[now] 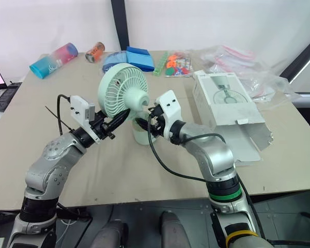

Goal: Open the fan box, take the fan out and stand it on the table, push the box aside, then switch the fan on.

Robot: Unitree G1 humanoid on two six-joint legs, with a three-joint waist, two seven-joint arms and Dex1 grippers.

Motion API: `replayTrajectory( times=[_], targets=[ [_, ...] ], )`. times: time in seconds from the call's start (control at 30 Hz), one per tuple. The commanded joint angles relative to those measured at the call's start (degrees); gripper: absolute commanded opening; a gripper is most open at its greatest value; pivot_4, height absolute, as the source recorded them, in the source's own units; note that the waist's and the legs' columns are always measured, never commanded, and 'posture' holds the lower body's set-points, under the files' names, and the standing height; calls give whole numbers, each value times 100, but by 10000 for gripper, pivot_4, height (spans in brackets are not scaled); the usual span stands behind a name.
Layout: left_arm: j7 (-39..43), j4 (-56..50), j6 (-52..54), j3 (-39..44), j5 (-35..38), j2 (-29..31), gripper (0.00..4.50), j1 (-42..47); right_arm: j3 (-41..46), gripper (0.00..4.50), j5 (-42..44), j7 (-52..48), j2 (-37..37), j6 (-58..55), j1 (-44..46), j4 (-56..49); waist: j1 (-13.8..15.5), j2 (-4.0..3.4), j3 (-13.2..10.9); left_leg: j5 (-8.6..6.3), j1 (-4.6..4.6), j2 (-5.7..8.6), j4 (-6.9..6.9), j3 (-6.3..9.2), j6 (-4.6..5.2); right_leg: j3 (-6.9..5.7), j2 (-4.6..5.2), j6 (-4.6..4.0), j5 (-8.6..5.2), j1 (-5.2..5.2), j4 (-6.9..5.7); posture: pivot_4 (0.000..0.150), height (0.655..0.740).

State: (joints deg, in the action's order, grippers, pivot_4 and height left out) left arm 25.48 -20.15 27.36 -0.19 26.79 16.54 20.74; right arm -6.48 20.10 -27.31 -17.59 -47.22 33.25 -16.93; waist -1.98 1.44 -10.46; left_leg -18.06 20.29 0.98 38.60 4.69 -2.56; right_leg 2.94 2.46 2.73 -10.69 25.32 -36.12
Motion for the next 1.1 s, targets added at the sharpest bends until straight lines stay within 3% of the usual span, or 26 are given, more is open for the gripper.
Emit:
replayTrajectory(
  times=[0.03, 0.47, 0.57, 1.1],
  targets=[
    [16, -238, -135, 62, 54, -35, 18121, 186, 28, 26451, 67, 17, 12, 8, 38, -292, 0, 0, 0, 0, 0, 0, 0, 0, 0, 0, 0, 0, 0, 0, 0, 1500, 7400],
    [5, -214, -160, 36, -31, -38, 18121, 179, 10, 26451, 98, 24, 64, -89, 118, -272, 0, 0, 0, 0, 0, 0, 0, 0, 0, 0, 0, 0, 0, 0, 0, 1500, 7400],
    [4, -204, -168, 17, -47, -59, 18121, 189, 20, 16669, 129, 38, 79, -144, 133, -295, -4, 0, 1, 0, 0, 0, 1, 0, 0, 0, 0, 0, 0, 0, -1, 1500, 7400],
    [30, -163, -183, 4, -129, -165, 18121, 231, 63, 16669, 198, 105, 108, -267, 183, -263, -4, 0, 1, 0, 0, 0, 3, 0, 0, 0, 0, 1, 1, -1, -2, 1500, 7400]
  ],
)
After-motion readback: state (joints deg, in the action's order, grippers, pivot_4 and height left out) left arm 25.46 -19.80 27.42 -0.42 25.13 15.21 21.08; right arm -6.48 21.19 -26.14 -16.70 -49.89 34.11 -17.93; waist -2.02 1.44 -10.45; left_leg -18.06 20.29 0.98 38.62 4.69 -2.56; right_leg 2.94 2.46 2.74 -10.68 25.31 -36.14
